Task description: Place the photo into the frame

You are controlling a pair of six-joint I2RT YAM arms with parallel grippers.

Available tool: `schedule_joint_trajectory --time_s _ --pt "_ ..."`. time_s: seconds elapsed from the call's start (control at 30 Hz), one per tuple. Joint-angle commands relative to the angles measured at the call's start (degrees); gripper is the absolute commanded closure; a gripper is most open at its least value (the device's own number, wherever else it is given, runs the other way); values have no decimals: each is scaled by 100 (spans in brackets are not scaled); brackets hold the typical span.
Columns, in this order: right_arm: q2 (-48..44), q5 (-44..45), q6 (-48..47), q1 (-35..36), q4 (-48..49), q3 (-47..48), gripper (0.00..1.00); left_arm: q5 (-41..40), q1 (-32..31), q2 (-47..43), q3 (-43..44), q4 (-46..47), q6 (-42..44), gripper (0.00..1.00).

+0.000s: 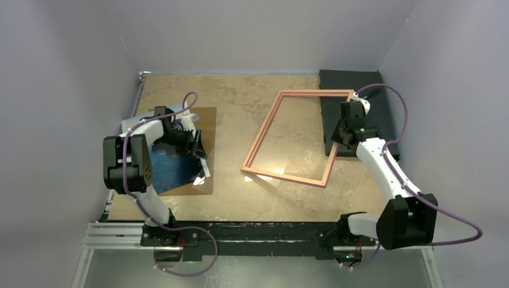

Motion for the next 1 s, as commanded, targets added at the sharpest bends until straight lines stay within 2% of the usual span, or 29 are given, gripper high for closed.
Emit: schedule_joint_trajectory --time_s 0.0,0.17,0.37,0.97 --pt "-72 -1119 337 41 91 805 100 -126 -132 -81 -33 -9 240 32" --pt "204 -1302 337 38 -194 1684 100 -331 -134 -351 382 -330 446 34" --pt "628 -1061 191 38 7 1419 100 -1384 -611 -801 367 76 827 34" --pt "2353 -1026 -5 47 837 1592 100 -1447 -712 -1196 138 -44 1185 32"
